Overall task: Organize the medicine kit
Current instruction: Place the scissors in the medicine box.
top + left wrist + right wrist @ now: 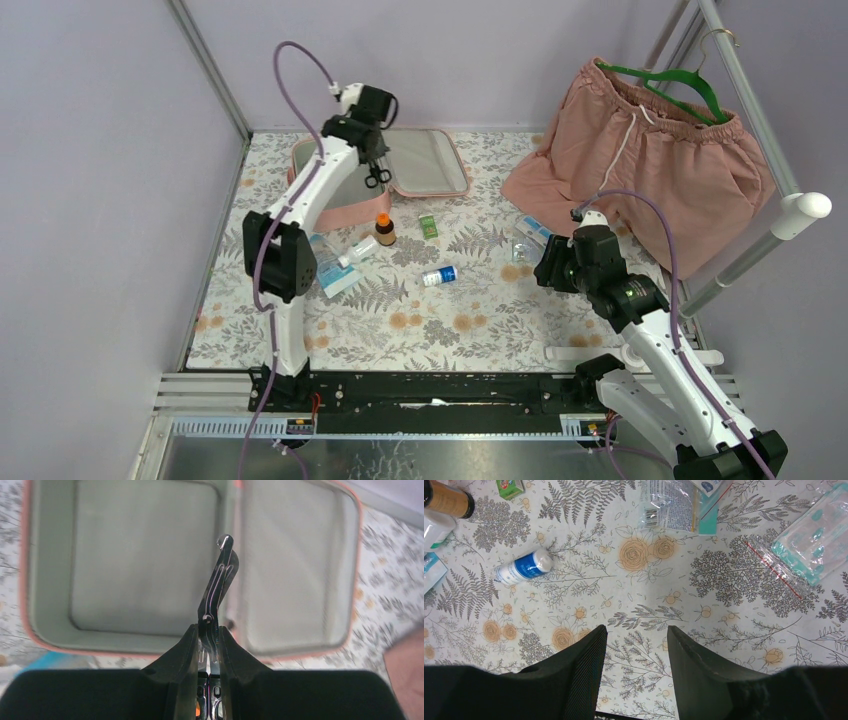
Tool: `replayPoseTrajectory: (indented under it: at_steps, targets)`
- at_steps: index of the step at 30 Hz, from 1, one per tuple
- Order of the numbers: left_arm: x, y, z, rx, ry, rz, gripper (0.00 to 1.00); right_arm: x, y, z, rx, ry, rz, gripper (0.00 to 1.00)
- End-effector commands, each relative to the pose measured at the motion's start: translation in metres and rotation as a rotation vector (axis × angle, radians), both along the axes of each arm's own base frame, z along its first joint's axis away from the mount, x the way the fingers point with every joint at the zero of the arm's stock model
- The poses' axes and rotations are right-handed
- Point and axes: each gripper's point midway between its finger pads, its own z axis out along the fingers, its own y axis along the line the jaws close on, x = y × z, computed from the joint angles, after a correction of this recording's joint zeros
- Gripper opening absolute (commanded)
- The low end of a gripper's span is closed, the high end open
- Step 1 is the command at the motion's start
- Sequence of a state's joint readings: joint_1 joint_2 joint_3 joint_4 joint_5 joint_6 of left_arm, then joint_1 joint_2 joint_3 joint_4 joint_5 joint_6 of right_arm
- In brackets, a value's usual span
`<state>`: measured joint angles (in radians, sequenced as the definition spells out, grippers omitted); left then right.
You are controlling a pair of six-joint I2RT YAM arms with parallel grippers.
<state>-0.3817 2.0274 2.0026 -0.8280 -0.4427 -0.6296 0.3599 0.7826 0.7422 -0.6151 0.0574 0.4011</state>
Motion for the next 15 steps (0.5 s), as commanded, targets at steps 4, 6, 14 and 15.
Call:
replayPoseTrajectory:
  at_steps: [4,6,14,15]
  targets:
    - [0.044,0.072,0.011,0.02,-0.065,0.014,0.25,0.002,0.005,0.004,0.022,-0.01,0.013,0.56]
    - [0.055,0.085,0.003,0.023,-0.062,0.022,0.25,0.002,0.005,0.004,0.021,-0.009,0.009,0.56]
    - [0.084,0.104,-0.036,0.034,-0.034,0.022,0.26,0.003,0.004,0.002,0.013,0.001,0.007,0.56]
    - [0.086,0.104,-0.041,0.037,-0.029,0.021,0.27,0.003,0.004,0.001,0.012,0.003,0.007,0.56]
